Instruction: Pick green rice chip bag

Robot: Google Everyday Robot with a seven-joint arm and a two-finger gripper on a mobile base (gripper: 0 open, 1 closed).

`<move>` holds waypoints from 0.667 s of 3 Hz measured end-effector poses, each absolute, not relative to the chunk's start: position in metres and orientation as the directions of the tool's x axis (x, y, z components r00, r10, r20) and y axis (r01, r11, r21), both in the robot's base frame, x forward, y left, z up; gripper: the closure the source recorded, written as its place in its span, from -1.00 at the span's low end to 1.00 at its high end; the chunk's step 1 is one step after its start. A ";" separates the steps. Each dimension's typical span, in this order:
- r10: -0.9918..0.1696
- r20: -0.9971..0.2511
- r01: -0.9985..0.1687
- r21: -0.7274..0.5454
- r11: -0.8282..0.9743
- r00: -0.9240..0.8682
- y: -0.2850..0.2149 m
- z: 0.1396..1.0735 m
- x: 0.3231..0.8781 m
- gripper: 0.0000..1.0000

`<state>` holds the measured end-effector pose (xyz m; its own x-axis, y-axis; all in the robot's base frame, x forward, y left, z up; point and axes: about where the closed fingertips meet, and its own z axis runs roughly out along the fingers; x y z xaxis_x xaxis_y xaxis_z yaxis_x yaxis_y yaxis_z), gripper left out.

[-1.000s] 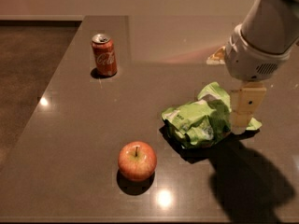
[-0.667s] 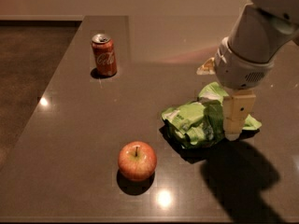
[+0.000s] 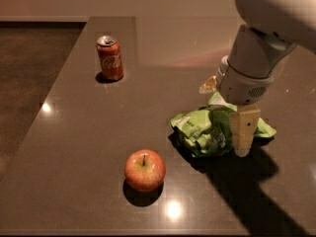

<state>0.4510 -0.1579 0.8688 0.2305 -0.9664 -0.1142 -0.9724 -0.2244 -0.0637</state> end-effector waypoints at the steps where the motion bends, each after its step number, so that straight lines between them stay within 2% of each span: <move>1: -0.956 -0.105 -0.962 -0.036 -0.270 0.273 -0.154 0.854 0.448 -0.95; 2: -0.951 -0.101 -0.956 -0.030 -0.291 0.292 -0.150 0.851 0.447 -0.48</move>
Offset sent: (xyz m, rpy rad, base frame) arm -0.0083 0.0098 -0.0221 -0.0330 0.0492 0.0934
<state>0.4467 -0.1502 0.8506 0.2924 -0.9510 -0.1006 -0.9563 -0.2908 -0.0304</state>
